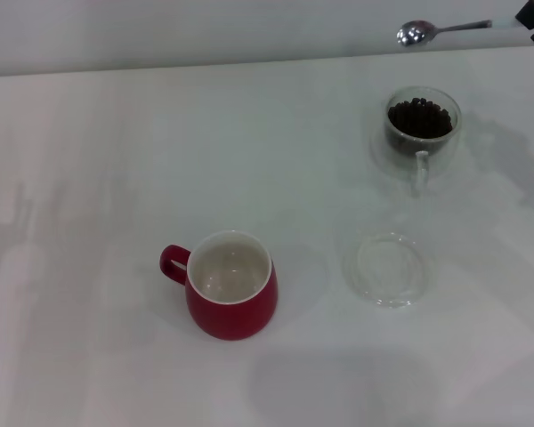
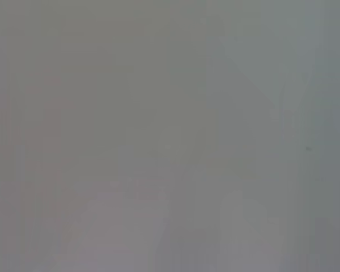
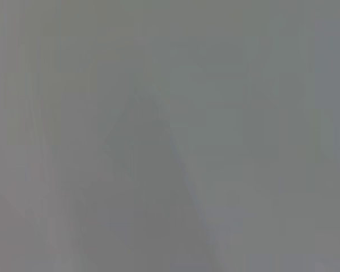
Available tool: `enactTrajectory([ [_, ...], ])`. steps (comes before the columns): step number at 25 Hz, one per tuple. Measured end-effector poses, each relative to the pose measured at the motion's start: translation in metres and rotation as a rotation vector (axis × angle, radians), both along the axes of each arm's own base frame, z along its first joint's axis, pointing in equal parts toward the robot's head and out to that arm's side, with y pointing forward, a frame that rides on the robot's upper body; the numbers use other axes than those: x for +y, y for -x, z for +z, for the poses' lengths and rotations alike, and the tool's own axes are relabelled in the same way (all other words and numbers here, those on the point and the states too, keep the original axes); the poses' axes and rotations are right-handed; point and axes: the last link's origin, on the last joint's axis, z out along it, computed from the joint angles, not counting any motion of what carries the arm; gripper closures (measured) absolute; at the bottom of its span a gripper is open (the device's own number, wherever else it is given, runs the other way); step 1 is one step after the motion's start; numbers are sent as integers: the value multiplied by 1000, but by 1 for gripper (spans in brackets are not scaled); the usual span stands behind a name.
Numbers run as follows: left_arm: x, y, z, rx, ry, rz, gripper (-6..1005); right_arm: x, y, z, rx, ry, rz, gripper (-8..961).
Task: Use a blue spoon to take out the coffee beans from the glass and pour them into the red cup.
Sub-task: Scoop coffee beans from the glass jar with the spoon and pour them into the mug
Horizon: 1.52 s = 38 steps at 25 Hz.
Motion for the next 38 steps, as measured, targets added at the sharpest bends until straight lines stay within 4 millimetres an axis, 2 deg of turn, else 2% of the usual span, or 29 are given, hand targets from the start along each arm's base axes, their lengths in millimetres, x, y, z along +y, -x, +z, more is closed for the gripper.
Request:
enactTrajectory([
  [6, 0, 0, 1, 1, -3, 0, 224, -4, -10, 7, -129, -61, -7, 809],
  [14, 4, -3, 1, 1, -3, -12, 225, -22, -30, 3, -207, -16, -58, 808],
  [27, 3, -2, 1, 2, -2, -10, 225, -10, -30, -19, -301, 55, -91, 808],
  [38, 2, -1, 1, 2, -2, -5, 225, -6, -34, -22, -344, 44, -121, 808],
])
